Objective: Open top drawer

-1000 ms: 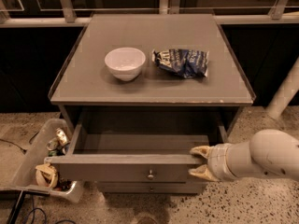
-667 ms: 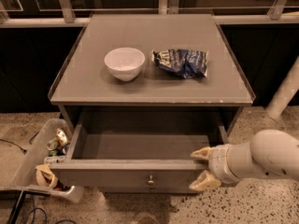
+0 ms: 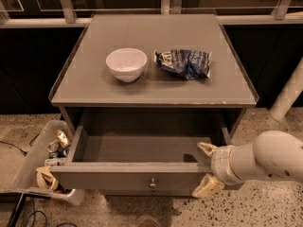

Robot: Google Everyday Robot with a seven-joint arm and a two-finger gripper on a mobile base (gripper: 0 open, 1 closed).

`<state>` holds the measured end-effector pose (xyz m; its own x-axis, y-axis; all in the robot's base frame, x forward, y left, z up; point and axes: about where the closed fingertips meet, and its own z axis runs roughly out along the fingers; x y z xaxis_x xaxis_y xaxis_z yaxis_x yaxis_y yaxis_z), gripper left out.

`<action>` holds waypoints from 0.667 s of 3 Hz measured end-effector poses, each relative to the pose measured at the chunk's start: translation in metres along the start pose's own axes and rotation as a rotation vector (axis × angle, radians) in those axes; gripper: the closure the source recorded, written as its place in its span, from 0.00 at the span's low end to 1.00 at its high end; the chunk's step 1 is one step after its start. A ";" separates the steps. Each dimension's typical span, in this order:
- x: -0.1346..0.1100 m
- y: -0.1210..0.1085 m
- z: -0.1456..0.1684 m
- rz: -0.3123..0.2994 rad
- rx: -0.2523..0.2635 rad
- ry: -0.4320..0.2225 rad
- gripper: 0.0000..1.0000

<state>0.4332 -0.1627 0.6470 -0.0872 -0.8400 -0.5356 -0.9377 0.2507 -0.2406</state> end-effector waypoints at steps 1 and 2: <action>0.012 0.014 0.000 0.032 -0.029 -0.006 0.42; 0.021 0.024 -0.001 0.064 -0.050 -0.013 0.65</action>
Offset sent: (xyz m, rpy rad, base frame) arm -0.0460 -0.0255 -0.0359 0.0809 0.1343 -0.0529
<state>0.4090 -0.1744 0.6307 -0.1430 -0.8165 -0.5594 -0.9461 0.2787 -0.1649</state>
